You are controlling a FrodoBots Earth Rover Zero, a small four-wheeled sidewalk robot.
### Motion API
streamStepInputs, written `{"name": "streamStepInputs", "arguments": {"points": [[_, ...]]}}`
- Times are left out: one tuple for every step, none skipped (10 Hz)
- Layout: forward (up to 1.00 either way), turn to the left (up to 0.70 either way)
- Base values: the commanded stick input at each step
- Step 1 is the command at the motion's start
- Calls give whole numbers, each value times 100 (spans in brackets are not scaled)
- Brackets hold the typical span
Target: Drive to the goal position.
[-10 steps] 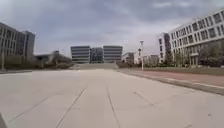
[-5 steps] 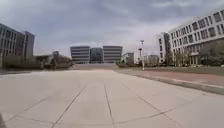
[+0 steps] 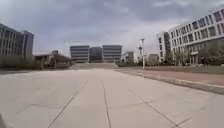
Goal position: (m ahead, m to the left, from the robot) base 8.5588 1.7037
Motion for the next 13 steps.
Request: {"name": "streamStepInputs", "arguments": {"points": [[70, 0], [70, 0], [70, 0], [70, 0], [70, 0], [70, 0], [70, 0], [70, 0], [70, 0], [70, 0], [70, 0], [70, 0], [70, 0]]}}
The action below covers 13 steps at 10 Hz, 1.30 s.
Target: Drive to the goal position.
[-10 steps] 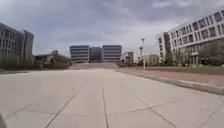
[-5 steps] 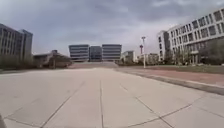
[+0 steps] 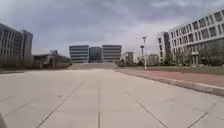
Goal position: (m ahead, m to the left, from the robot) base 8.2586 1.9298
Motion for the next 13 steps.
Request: {"name": "streamStepInputs", "arguments": {"points": [[70, 0], [70, 0], [70, 0], [70, 0], [70, 0], [70, 0], [70, 0], [70, 0], [70, 0], [70, 4], [70, 24], [70, 35], [70, 35]]}}
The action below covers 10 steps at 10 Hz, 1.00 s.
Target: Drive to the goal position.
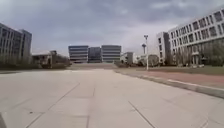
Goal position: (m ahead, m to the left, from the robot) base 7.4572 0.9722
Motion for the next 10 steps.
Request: {"name": "streamStepInputs", "arguments": {"points": [[70, 29], [70, 7], [70, 0], [70, 0], [70, 0], [70, 0], [70, 0], [70, 0], [70, 0], [70, 0]]}}
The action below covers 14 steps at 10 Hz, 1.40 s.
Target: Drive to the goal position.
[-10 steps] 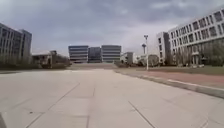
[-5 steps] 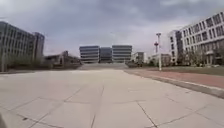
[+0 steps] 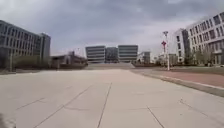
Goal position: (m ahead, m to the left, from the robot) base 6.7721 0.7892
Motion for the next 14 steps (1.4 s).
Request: {"name": "streamStepInputs", "arguments": {"points": [[70, 0], [70, 0], [70, 0], [70, 0], [70, 0], [70, 0], [70, 0], [70, 0], [70, 0], [70, 0], [70, 0], [70, 0], [70, 0], [70, 0]]}}
